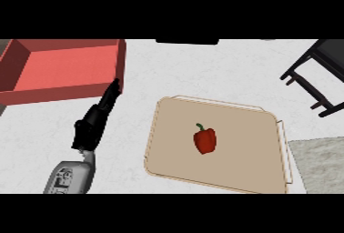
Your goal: Pick the squash from the tray and place it in the tiered shelf
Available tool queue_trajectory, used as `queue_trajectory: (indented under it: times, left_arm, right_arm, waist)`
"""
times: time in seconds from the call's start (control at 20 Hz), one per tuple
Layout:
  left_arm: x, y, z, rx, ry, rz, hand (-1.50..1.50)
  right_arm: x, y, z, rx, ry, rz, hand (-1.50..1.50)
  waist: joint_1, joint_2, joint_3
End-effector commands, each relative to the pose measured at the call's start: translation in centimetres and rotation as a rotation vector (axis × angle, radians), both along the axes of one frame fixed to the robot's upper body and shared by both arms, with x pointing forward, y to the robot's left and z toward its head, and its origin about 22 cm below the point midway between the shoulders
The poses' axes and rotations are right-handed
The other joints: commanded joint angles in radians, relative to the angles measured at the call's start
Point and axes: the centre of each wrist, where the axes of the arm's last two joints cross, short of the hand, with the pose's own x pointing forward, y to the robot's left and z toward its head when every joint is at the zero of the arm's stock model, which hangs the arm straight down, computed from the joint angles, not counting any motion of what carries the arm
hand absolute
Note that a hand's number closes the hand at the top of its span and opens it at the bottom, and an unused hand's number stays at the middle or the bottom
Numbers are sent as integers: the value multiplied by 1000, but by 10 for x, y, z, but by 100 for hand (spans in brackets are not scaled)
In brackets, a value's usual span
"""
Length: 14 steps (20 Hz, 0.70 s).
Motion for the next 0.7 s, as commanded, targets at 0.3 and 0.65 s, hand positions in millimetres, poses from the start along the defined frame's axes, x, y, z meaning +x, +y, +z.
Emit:
queue_trajectory:
  times: [0.3, 0.65]
  left_arm:
    - [7, -1, 1, 2, -5, 1, 0]
    - [4, 10, 10, 1, 4, -2, 0]
  right_arm:
    - [-12, -12, 28, 139, 21, 167, -150]
    - [-22, -22, 43, 385, -81, 165, -150]
  waist:
    - [-7, 2, 1]
    - [0, 0, 2]
